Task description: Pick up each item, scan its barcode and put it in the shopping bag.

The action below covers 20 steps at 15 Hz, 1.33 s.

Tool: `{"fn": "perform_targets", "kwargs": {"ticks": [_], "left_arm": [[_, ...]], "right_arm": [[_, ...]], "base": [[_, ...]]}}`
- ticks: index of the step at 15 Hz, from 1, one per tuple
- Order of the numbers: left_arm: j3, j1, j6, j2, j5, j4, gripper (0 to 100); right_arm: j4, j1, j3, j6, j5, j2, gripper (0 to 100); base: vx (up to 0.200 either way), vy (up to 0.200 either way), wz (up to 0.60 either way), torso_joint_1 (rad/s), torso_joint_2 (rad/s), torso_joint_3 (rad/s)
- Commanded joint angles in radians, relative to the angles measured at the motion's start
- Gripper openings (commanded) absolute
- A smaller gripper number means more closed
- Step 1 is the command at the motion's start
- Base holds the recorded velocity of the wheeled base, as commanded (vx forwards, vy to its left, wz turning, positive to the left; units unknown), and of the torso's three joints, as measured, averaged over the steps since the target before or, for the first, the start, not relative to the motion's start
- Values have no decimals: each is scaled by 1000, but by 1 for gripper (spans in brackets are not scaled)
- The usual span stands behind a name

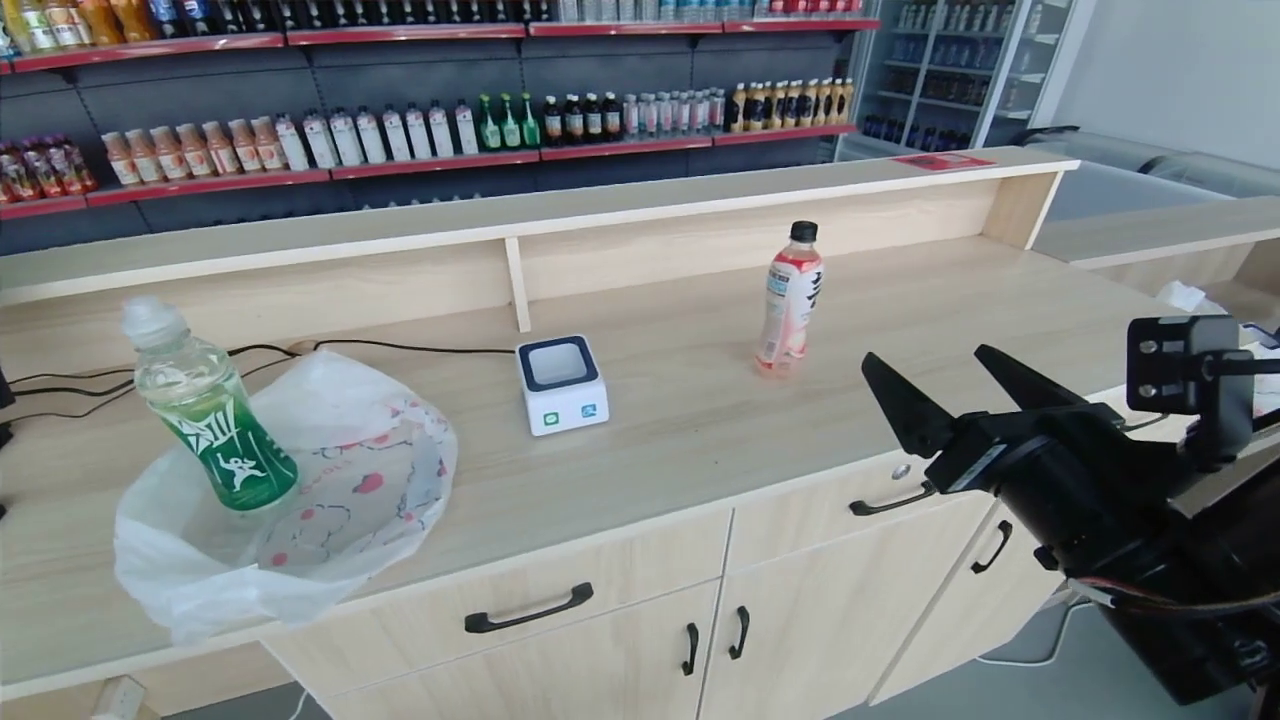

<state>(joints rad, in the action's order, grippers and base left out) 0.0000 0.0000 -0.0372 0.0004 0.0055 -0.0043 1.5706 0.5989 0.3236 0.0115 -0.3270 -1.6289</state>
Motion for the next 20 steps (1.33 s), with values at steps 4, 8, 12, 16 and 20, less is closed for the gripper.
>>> {"fn": "perform_targets", "kwargs": {"ticks": [4, 8, 12, 16, 20], "left_arm": [[0, 0, -3, 1, 1, 0, 100], [0, 0, -1, 1, 1, 0, 100], [0, 0, -1, 1, 1, 0, 100], [0, 0, -1, 1, 1, 0, 100], [0, 0, -1, 1, 1, 0, 100]], "right_arm": [[0, 1, -6, -1, 0, -15, 100], [0, -5, -14, -1, 0, -39, 100], [0, -5, -11, -1, 0, -66, 100], [0, -4, -3, -1, 0, -86, 100], [0, -1, -3, 1, 0, -101, 100]], "base": [[0, -200, 600, 1, 0, -1], [0, -200, 150, 24, -60, -24], [0, -200, 0, 1, 5, 2], [50, -150, 0, 2, 1, 4], [200, 0, 0, 1, 5, 4]]}}
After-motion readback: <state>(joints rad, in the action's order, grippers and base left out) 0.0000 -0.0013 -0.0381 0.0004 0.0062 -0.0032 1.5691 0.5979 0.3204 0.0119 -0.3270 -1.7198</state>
